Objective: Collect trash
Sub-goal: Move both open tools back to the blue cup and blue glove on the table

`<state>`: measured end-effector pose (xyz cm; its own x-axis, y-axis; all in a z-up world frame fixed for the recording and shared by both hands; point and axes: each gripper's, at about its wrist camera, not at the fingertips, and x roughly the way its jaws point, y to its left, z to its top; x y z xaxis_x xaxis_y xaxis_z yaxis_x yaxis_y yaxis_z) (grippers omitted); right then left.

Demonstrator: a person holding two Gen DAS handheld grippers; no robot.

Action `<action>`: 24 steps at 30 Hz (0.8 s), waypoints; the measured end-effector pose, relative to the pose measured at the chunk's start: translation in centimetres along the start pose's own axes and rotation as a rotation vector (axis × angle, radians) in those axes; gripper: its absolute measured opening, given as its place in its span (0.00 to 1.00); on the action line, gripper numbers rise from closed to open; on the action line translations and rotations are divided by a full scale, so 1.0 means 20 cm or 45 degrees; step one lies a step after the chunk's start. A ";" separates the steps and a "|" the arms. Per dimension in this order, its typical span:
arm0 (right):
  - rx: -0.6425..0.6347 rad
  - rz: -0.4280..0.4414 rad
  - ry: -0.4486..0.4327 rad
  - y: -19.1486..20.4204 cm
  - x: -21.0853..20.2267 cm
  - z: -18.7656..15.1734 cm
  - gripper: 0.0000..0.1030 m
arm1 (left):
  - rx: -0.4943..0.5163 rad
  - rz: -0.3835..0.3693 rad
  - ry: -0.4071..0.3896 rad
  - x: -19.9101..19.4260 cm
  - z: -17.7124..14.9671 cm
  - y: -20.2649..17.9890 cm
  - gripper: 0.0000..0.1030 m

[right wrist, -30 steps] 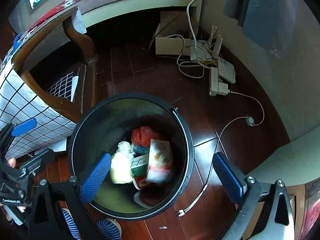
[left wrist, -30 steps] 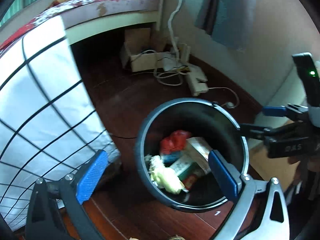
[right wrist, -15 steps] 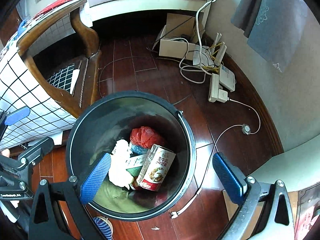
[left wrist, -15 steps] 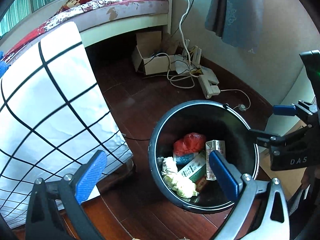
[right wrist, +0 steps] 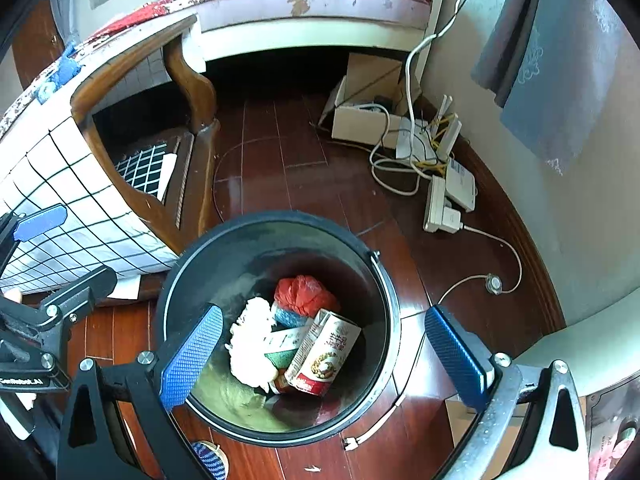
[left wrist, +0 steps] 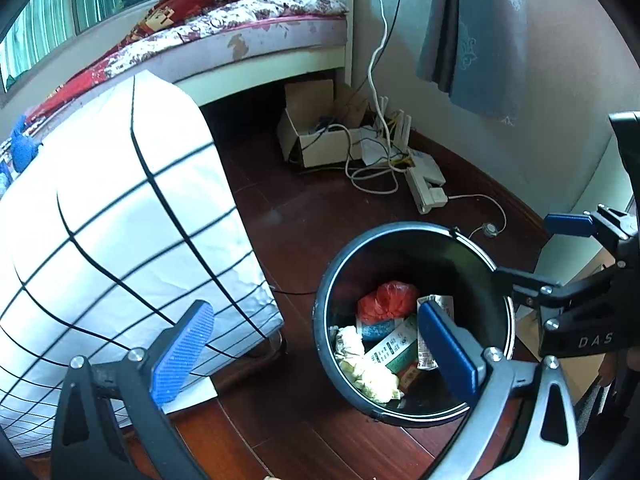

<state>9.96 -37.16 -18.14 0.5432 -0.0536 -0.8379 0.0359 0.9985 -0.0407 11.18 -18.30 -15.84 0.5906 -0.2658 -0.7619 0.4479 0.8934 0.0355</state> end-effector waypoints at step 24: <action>0.015 0.105 -0.381 0.27 -0.39 0.25 0.99 | -0.093 0.154 -0.258 -0.45 0.15 0.29 0.99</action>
<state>10.13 -31.40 -9.15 0.7677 0.0258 -0.6403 -0.0099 0.9995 0.0285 10.51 -11.93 -6.86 0.7628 -0.2160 -0.6095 0.3203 0.9450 0.0660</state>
